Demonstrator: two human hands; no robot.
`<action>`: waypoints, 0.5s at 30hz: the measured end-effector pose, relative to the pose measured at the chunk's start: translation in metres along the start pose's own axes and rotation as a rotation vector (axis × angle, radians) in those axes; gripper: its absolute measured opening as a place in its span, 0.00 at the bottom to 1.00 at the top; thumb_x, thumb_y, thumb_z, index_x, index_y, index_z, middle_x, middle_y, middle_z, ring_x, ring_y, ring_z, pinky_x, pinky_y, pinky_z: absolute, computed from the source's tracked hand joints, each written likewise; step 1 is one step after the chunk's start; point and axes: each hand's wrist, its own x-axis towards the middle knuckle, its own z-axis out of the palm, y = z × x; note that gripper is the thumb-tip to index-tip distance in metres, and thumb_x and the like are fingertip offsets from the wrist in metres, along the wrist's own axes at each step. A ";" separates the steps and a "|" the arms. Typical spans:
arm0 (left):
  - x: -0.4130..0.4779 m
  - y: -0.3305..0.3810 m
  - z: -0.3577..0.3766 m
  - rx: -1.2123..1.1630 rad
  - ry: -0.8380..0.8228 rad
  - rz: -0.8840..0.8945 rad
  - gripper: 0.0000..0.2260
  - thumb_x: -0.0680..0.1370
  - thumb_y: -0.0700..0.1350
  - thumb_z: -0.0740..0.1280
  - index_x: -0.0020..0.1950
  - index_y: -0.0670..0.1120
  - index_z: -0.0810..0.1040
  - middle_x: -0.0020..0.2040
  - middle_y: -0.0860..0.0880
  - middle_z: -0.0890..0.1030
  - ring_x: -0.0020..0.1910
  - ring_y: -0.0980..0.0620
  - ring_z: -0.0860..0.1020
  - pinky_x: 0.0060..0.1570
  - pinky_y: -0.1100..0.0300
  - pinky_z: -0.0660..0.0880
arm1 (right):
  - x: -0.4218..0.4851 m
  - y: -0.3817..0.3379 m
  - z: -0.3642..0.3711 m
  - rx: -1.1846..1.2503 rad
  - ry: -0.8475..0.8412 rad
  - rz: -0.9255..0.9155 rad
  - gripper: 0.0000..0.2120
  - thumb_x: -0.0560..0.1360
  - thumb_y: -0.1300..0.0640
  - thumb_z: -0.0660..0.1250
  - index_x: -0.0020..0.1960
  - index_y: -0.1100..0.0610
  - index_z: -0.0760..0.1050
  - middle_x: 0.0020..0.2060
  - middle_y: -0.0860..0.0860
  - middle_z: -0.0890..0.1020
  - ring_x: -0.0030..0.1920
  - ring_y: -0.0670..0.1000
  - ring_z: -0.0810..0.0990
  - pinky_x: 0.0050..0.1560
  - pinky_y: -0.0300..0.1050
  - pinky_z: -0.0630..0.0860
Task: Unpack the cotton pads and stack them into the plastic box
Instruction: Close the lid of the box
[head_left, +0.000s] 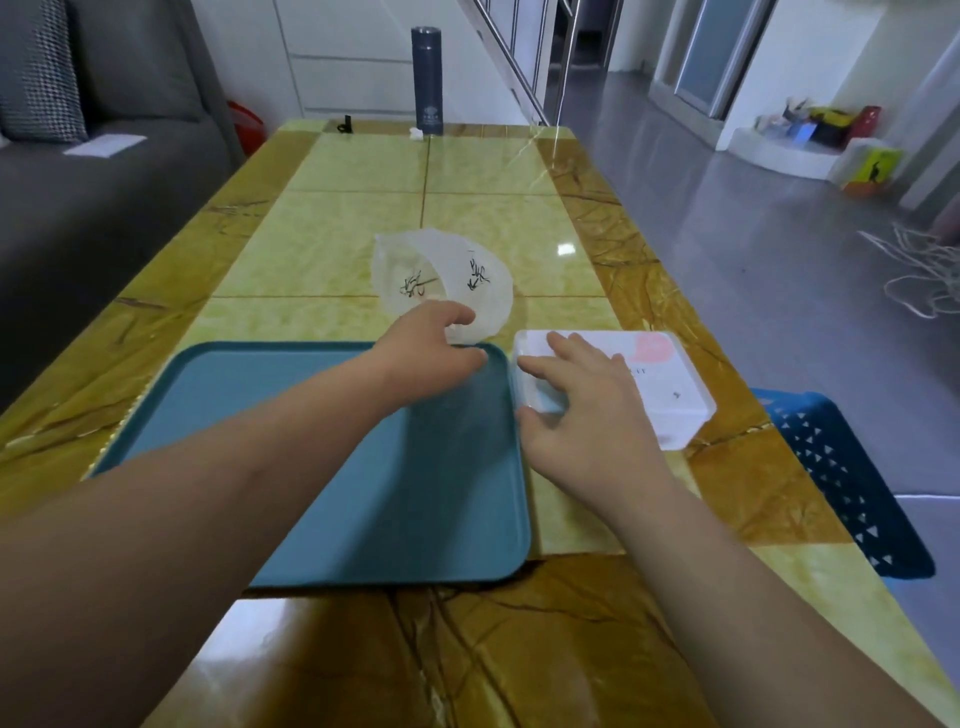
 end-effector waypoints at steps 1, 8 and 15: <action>-0.002 -0.001 0.000 0.001 0.010 -0.007 0.26 0.77 0.48 0.72 0.75 0.49 0.73 0.73 0.51 0.73 0.66 0.49 0.77 0.68 0.51 0.74 | 0.000 0.000 0.002 0.029 0.017 -0.008 0.26 0.75 0.53 0.72 0.72 0.48 0.76 0.78 0.51 0.70 0.80 0.52 0.62 0.82 0.59 0.51; -0.042 0.023 -0.039 0.000 0.221 0.109 0.20 0.78 0.45 0.71 0.70 0.46 0.77 0.61 0.52 0.80 0.59 0.55 0.79 0.64 0.56 0.75 | -0.005 -0.007 -0.004 0.196 0.043 -0.061 0.41 0.77 0.53 0.73 0.83 0.49 0.55 0.81 0.44 0.61 0.81 0.45 0.57 0.80 0.44 0.58; -0.121 0.074 -0.075 -0.276 0.297 0.134 0.07 0.78 0.43 0.71 0.55 0.50 0.83 0.40 0.56 0.80 0.30 0.64 0.75 0.31 0.72 0.71 | -0.028 -0.041 -0.031 0.273 0.092 -0.147 0.52 0.73 0.44 0.78 0.82 0.34 0.45 0.84 0.40 0.45 0.82 0.45 0.50 0.73 0.52 0.71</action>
